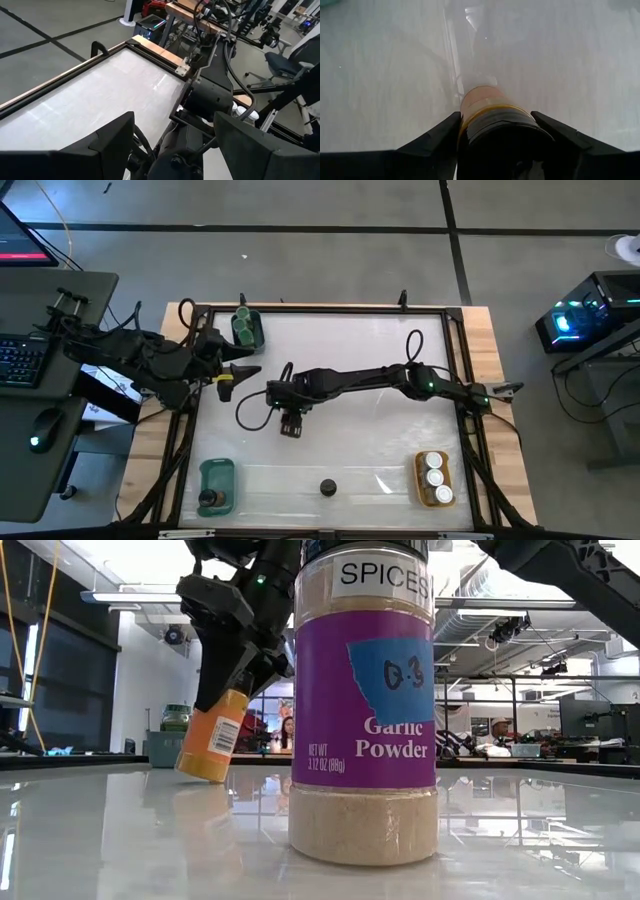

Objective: Sort spices by type
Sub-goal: Put the top black seasoning bottle into the green bin

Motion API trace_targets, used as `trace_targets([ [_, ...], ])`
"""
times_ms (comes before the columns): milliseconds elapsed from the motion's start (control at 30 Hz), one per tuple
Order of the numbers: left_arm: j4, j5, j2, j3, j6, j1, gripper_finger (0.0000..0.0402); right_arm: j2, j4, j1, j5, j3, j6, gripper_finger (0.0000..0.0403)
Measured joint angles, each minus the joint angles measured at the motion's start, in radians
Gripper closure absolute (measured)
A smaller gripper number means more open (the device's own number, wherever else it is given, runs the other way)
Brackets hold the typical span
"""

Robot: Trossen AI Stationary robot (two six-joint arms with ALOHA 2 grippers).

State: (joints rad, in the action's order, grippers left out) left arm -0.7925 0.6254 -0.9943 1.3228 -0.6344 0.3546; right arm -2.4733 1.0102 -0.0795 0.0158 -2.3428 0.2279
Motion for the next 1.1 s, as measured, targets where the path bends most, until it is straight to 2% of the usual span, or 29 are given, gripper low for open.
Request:
trace_targets([
  [167,0.000,0.000,0.000,0.000,-0.001,0.000,0.0143,0.000,0.000,0.000,-0.009,0.000,-0.050,0.0181],
  [267,0.000,-0.001,0.000,0.000,-0.001,0.000,0.0143,0.001,0.001,0.000,-0.030,0.001,-0.069,0.0167],
  [533,0.000,-0.001,0.000,0.000,0.001,0.000,0.0143,0.001,0.002,0.000,-0.043,0.003,-0.072,0.0046],
  [633,0.000,-0.002,0.000,0.000,0.008,0.000,0.0143,0.001,-0.002,0.000,-0.062,0.003,-0.072,0.0014],
  [800,-0.001,-0.011,0.000,0.000,0.020,0.000,0.0143,0.007,0.017,0.001,-0.054,-0.011,-0.150,0.0009],
  [1100,-0.029,-0.066,0.032,-0.001,0.044,0.000,0.0143,0.091,0.226,0.042,-0.050,-0.012,-0.293,0.0011],
])
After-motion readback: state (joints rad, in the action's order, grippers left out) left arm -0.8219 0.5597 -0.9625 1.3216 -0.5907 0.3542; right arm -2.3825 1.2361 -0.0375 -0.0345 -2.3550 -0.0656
